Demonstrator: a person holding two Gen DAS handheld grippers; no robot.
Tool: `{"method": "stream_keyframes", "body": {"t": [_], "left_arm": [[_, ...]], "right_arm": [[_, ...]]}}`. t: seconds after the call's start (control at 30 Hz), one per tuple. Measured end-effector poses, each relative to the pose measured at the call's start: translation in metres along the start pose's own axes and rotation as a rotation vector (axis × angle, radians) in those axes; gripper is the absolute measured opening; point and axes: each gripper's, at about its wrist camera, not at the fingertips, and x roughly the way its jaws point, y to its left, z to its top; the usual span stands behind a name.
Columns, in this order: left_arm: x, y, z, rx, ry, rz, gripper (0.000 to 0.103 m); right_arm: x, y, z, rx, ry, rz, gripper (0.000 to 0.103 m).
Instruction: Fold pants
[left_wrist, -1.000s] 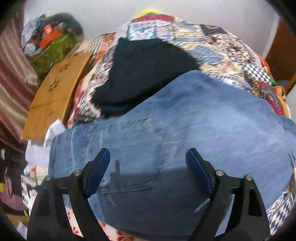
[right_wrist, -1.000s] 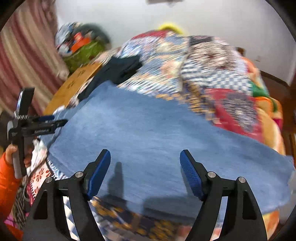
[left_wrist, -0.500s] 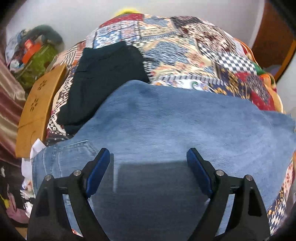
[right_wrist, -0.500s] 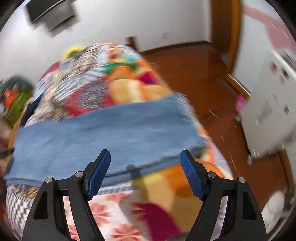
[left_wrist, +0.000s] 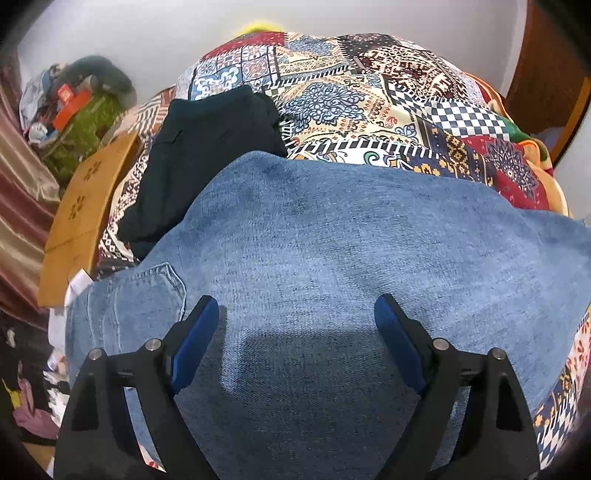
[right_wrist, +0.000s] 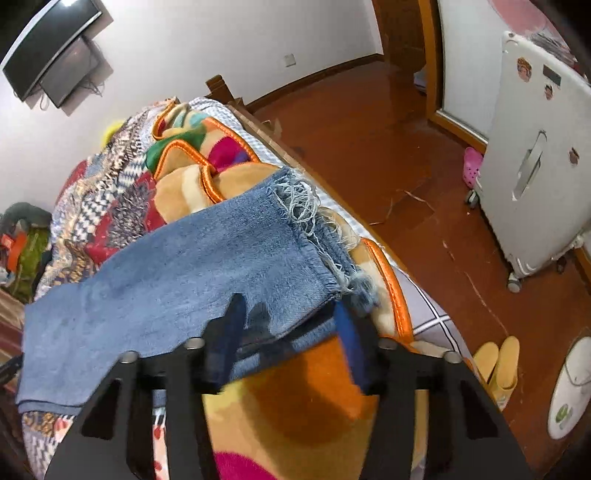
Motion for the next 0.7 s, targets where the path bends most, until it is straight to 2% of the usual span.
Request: {"method": "stream_keyframes", "body": {"t": [0.1,0.2,0.33,0.4,0.5,0.67,0.7], "left_arm": [[0.001,0.004,0.000,-0.017,0.015,-0.017,0.091],[-0.004,0.009,0.006,-0.010,0.049,-0.053,0.091],[-0.022,0.029,0.010,-0.045,0.016,-0.056,0.091],[-0.028,0.038,0.009,-0.057,0.008,-0.056,0.091],[-0.030,0.044,0.004,-0.058,0.022,-0.073,0.091],[-0.012,0.036,-0.016,0.002,0.081,-0.054,0.092],[-0.012,0.034,-0.020,0.000,0.061,-0.043,0.093]], "right_arm": [[0.003,0.001,0.001,-0.017,-0.021,-0.017,0.012],[-0.011,0.006,0.003,-0.048,-0.092,-0.015,0.009],[-0.036,0.012,0.014,-0.120,-0.186,-0.073,0.006],[-0.039,0.012,0.019,-0.131,-0.205,-0.098,0.005],[-0.023,0.009,0.019,-0.114,-0.164,-0.107,0.005],[0.018,0.002,0.004,-0.113,-0.031,-0.141,0.005],[0.015,0.000,0.002,-0.108,-0.034,-0.145,0.005]]}}
